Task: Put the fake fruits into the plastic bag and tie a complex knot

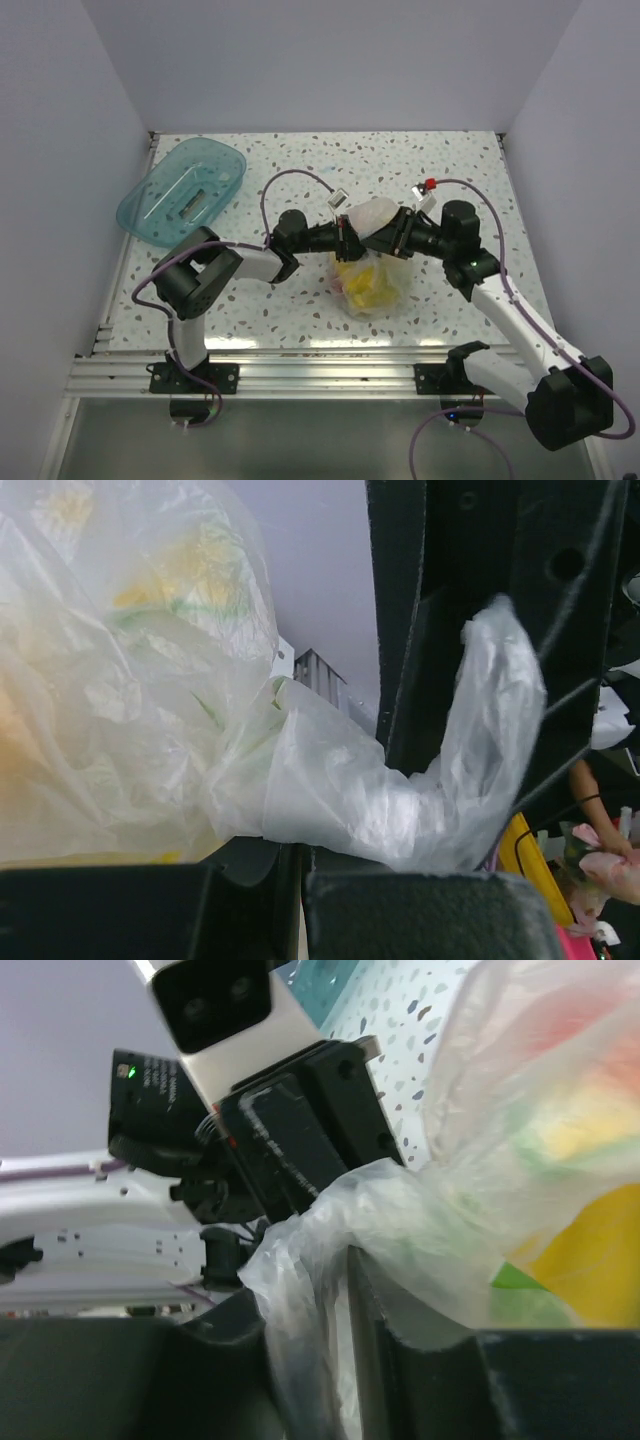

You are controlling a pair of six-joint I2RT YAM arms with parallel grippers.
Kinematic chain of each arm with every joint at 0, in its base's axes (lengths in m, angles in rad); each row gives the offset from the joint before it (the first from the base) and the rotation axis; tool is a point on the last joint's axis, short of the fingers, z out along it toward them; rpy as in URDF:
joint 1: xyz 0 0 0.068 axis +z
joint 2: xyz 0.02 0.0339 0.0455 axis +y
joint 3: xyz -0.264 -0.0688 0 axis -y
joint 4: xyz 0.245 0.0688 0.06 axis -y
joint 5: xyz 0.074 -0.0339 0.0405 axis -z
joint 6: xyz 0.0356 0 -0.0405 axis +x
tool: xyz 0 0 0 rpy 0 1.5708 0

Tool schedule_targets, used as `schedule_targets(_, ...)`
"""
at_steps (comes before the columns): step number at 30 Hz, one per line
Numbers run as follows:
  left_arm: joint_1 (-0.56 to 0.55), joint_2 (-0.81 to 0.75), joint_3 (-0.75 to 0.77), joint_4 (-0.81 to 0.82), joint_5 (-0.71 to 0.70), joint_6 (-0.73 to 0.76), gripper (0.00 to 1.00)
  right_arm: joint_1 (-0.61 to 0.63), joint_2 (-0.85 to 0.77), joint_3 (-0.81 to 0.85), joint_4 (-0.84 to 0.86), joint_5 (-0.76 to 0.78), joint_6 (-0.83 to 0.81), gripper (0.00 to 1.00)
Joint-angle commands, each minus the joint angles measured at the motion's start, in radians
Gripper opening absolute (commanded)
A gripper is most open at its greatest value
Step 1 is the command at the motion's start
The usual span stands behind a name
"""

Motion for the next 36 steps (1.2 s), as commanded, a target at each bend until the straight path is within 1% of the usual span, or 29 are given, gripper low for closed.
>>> schedule_targets(1,-0.013,-0.004,0.022,0.227,0.007,-0.094,0.00,0.012,-0.020,0.119,-0.286,-0.066,-0.329,0.45)
schedule_targets(2,-0.013,-0.002,0.026,0.229,0.010,-0.095,0.00,0.002,-0.011,0.155,-0.346,-0.068,-0.395,0.51)
schedule_targets(3,-0.013,-0.002,0.028,0.229,0.010,-0.097,0.00,-0.003,-0.003,0.195,-0.409,-0.069,-0.470,0.54)
schedule_targets(4,-0.012,-0.002,0.023,0.227,0.001,-0.099,0.00,-0.008,0.004,0.294,-0.570,-0.060,-0.631,0.59)
schedule_targets(5,-0.013,-0.001,0.022,0.227,-0.001,-0.100,0.00,-0.015,0.017,0.340,-0.648,-0.024,-0.691,0.64)
schedule_targets(6,-0.013,0.001,0.020,0.226,-0.001,-0.099,0.00,-0.026,0.020,0.380,-0.764,-0.032,-0.748,0.68)
schedule_targets(7,-0.013,0.001,0.016,0.224,-0.010,-0.099,0.00,-0.037,0.017,0.417,-0.812,-0.037,-0.802,0.71)
schedule_targets(8,-0.012,0.002,0.014,0.223,-0.011,-0.097,0.00,-0.054,0.011,0.466,-0.837,-0.032,-0.853,0.89)
schedule_targets(9,-0.012,0.007,0.016,0.221,-0.008,-0.091,0.00,-0.063,-0.003,0.491,-0.903,-0.020,-0.906,0.89)
schedule_targets(10,-0.012,0.008,0.017,0.221,-0.008,-0.091,0.00,-0.074,-0.011,0.537,-0.931,-0.014,-0.969,0.89)
schedule_targets(11,-0.013,0.011,0.019,0.218,-0.007,-0.089,0.00,-0.098,-0.017,0.557,-0.957,-0.011,-0.994,0.89)
schedule_targets(12,-0.013,0.013,0.019,0.217,-0.008,-0.089,0.00,-0.112,-0.023,0.574,-0.996,0.004,-1.014,0.88)
schedule_targets(13,-0.013,0.016,0.020,0.215,-0.008,-0.089,0.00,-0.129,-0.031,0.589,-1.015,0.018,-1.031,0.85)
schedule_targets(14,-0.013,0.016,0.022,0.212,-0.007,-0.089,0.00,-0.182,-0.035,0.615,-1.026,0.026,-1.040,0.81)
schedule_targets(16,-0.012,0.016,0.026,0.201,-0.005,-0.085,0.00,-0.244,-0.040,0.629,-1.044,0.004,-1.059,0.71)
schedule_targets(17,-0.012,0.016,0.025,0.200,-0.005,-0.085,0.00,-0.306,-0.040,0.637,-1.041,0.000,-1.066,0.66)
schedule_targets(18,-0.013,0.014,0.023,0.200,-0.004,-0.085,0.00,-0.324,-0.037,0.638,-1.028,0.001,-1.056,0.56)
schedule_targets(20,-0.012,0.016,0.022,0.192,-0.005,-0.082,0.00,-0.399,-0.005,0.629,-0.983,0.021,-1.025,0.43)
schedule_targets(21,-0.013,0.014,0.020,0.191,-0.005,-0.082,0.00,-0.408,0.015,0.623,-0.974,0.033,-1.017,0.37)
schedule_targets(22,-0.012,0.016,0.020,0.191,-0.001,-0.082,0.00,-0.419,0.033,0.614,-0.950,0.046,-1.007,0.27)
schedule_targets(24,-0.012,0.014,0.017,0.191,0.001,-0.077,0.00,-0.430,0.098,0.579,-0.929,0.005,-1.002,0.20)
schedule_targets(26,-0.012,0.014,0.019,0.191,0.005,-0.076,0.00,-0.430,0.129,0.534,-0.856,-0.066,-0.970,0.19)
schedule_targets(28,-0.012,0.014,0.020,0.189,0.007,-0.071,0.00,-0.430,0.159,0.507,-0.750,-0.106,-0.936,0.18)
schedule_targets(30,-0.012,0.014,0.023,0.189,0.010,-0.068,0.00,-0.413,0.188,0.476,-0.703,-0.146,-0.898,0.18)
schedule_targets(31,-0.012,0.014,0.023,0.183,0.012,-0.066,0.00,-0.402,0.199,0.464,-0.648,-0.152,-0.881,0.18)
schedule_targets(34,-0.012,0.016,0.023,0.178,0.018,-0.065,0.00,-0.344,0.236,0.429,-0.610,-0.166,-0.864,0.20)
schedule_targets(35,-0.012,0.017,0.023,0.178,0.016,-0.065,0.00,-0.300,0.241,0.418,-0.601,-0.157,-0.865,0.22)
schedule_targets(36,-0.012,0.019,0.022,0.178,0.016,-0.065,0.00,-0.281,0.245,0.402,-0.574,-0.157,-0.865,0.24)
